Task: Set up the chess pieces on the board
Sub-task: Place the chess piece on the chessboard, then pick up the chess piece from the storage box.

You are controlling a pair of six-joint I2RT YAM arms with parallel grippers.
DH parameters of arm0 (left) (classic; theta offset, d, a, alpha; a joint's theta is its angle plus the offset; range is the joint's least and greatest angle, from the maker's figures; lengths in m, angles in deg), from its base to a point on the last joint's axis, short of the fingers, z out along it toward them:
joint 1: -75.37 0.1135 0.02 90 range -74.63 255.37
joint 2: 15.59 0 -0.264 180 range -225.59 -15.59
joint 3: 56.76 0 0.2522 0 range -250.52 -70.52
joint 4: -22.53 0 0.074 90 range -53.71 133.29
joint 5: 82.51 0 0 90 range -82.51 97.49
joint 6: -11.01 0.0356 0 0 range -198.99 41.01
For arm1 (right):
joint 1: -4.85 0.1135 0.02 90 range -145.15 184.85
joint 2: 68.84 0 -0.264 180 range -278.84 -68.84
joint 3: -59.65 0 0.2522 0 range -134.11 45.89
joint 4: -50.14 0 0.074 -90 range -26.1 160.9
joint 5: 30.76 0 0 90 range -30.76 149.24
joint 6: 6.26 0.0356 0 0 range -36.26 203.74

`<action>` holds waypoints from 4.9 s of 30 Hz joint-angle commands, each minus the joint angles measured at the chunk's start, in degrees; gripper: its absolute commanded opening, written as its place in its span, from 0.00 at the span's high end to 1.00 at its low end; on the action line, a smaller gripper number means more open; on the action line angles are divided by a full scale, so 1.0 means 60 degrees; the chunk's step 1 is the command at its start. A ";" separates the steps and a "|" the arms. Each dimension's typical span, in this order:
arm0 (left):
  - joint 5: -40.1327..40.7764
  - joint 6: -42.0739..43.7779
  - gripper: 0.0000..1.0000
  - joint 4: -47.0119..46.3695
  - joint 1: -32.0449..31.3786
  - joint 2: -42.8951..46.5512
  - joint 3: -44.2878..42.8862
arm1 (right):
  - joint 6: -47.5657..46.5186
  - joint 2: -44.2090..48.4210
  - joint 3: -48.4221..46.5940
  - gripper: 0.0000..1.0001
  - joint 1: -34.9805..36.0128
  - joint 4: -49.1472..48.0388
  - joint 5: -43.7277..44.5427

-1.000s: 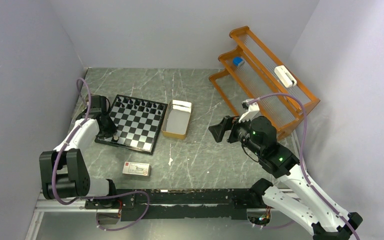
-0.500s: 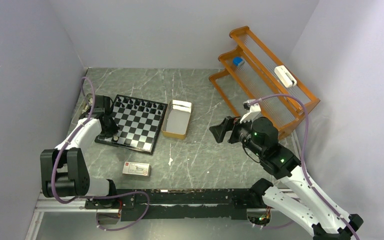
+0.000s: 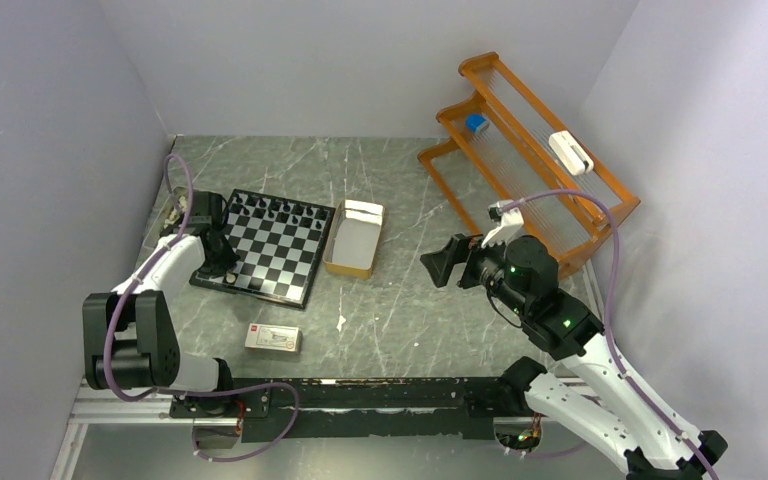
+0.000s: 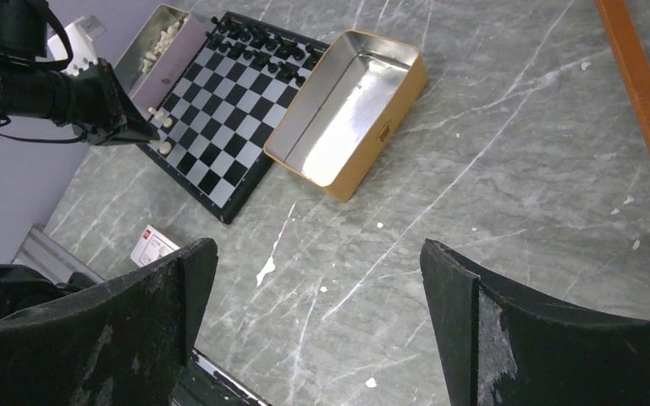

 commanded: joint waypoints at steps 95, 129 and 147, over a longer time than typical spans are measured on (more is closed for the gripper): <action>-0.0455 0.1418 0.75 -0.1462 0.2962 -0.5920 -0.6405 | 0.0040 -0.0120 -0.0287 0.05 0.0051 0.0052 0.0055; -0.0568 0.1459 0.87 -0.1030 0.2977 -0.6119 -0.6735 | 0.0101 -0.0026 -0.0233 0.05 0.0057 0.0053 0.0120; -0.1392 0.1033 0.89 0.0312 0.2962 -0.4516 -0.6550 | 0.0079 0.0224 -0.0371 0.05 0.0057 0.0245 0.0207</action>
